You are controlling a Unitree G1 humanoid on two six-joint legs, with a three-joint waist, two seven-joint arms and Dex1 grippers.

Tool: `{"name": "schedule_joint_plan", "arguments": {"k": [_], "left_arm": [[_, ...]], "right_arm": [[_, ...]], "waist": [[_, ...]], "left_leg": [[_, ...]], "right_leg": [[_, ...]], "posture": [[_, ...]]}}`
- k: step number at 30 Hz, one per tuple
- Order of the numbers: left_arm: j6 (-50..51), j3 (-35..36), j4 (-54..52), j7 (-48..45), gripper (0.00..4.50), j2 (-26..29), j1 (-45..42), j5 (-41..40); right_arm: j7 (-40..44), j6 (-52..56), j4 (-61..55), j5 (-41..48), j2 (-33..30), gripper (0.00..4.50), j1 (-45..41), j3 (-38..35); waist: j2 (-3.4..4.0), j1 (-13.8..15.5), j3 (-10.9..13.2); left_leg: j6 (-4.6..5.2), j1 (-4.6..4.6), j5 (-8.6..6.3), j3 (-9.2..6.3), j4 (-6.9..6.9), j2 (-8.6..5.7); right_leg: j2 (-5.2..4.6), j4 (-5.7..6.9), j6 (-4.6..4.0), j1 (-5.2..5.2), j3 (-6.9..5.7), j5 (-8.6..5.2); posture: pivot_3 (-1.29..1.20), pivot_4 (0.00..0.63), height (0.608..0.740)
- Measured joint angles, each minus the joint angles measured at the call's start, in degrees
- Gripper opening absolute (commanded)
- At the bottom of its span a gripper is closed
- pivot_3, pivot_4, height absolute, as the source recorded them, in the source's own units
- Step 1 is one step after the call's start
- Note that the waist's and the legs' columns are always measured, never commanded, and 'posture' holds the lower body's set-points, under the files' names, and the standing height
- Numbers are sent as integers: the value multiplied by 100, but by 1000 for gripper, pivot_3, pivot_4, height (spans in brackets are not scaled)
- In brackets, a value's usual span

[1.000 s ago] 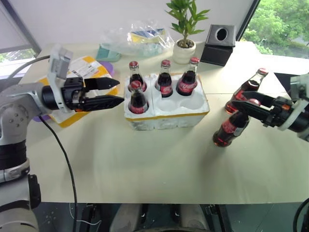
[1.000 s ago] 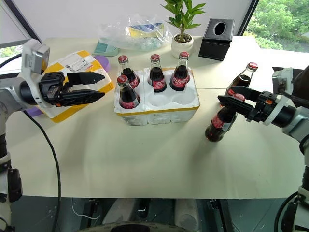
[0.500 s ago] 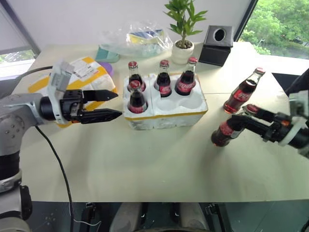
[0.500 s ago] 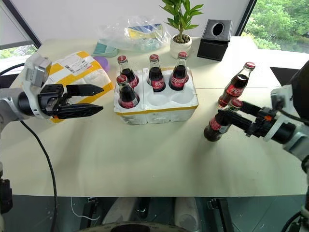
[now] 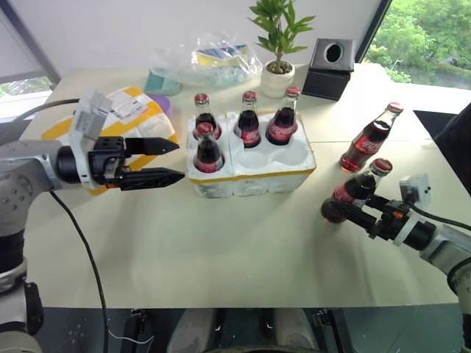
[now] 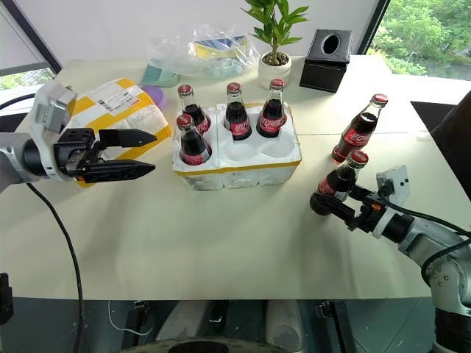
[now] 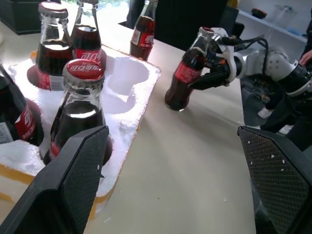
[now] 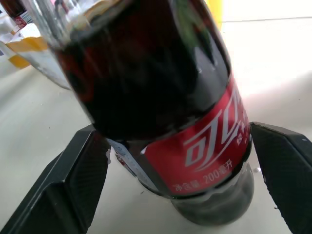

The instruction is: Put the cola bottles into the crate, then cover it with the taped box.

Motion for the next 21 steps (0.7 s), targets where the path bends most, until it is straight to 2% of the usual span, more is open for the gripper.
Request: {"name": "schedule_joint_plan", "arguments": {"k": [2,4,5,10,14,18,21], "left_arm": [[0,-12,-67,0,4500,0,3,-25],[0,-16,-100,0,4500,1,3,-42],[0,-16,-110,0,4500,1,12,-44],[0,-20,-201,9,4500,2,148,-53],[-3,-16,-317,46,4500,0,235,-95],[-10,6,-401,133,4500,-5,337,-173],[-19,10,-429,179,4500,-14,367,-216]], "right_arm": [[-48,-58,158,-53,85,3934,-114,74],[-86,-113,224,-58,139,3086,-225,81],[-108,-123,286,-56,134,2824,-264,46],[-68,-115,308,13,137,2837,-258,25],[-41,197,257,535,138,2837,-441,-7],[-318,643,-17,1632,119,2837,-1682,-115],[-541,736,-185,2024,127,2837,-2732,28]], "waist": [[0,1,0],[1,5,0],[1,5,0],[1,6,0],[7,-16,4],[24,-71,13],[22,-55,13]], "left_leg": [[0,0,0,0,0,0],[0,0,0,0,0,0],[0,0,0,0,0,0],[0,0,0,-2,-6,0],[0,0,0,0,-7,1],[-3,0,2,3,-8,7],[-4,0,3,0,-14,10]], "right_leg": [[1,0,0,-1,0,0],[0,0,0,-1,0,0],[0,0,0,0,0,0],[1,0,0,-2,0,0],[0,0,-1,-4,3,0],[4,2,-1,-9,7,0],[9,2,-2,-10,5,0]], "posture": [[0,150,740],[0,150,740],[0,150,740],[0,150,740],[0,150,740],[0,150,740],[0,150,740]]}}
